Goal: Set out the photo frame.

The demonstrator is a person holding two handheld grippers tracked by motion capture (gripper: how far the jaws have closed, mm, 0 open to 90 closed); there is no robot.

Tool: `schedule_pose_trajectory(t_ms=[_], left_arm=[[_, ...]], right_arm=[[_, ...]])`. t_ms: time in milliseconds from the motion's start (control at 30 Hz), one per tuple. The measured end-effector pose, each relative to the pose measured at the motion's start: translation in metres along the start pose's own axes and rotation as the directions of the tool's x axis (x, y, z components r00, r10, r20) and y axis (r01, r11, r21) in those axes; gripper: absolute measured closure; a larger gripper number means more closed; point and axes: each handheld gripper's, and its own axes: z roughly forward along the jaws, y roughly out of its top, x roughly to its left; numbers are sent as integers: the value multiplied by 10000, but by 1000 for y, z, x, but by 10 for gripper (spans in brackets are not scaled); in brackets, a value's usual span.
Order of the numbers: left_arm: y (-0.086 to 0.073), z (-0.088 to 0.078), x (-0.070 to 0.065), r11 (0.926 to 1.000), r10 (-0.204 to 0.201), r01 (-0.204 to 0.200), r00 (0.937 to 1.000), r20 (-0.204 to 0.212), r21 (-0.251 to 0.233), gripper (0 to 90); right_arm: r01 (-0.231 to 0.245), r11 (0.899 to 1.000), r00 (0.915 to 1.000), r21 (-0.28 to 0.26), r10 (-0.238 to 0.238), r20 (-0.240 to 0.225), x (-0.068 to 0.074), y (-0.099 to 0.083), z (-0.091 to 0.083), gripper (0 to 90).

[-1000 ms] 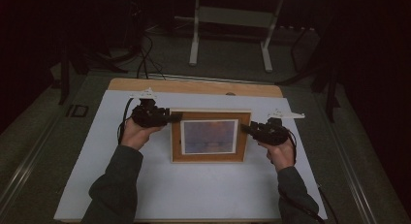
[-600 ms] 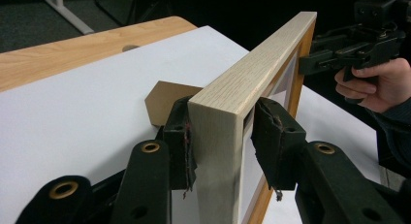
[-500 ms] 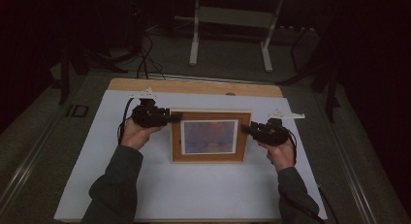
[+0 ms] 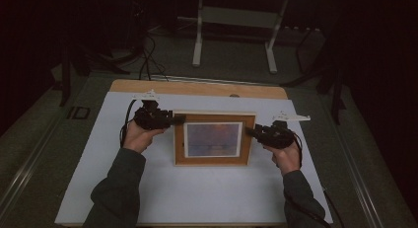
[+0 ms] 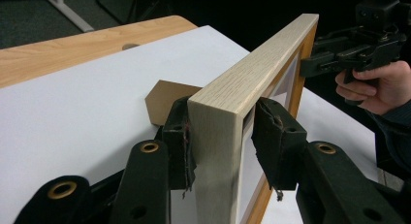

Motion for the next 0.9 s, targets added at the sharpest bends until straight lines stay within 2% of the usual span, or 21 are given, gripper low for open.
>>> schedule_pose_trajectory(t_ms=[767, 900], left_arm=[[-1, -1, -2, 10000, -87, 87, 10000, -16, 21, 605], [-1, -4, -2, 9999, -159, 160, 9998, -123, 32, 570]], right_arm=[[48, 10000, 10000, 77, -47, -81, 0, 1, -1, 633], [83, 9999, 10000, 97, -83, -45, 1, 1, -2, 624]])
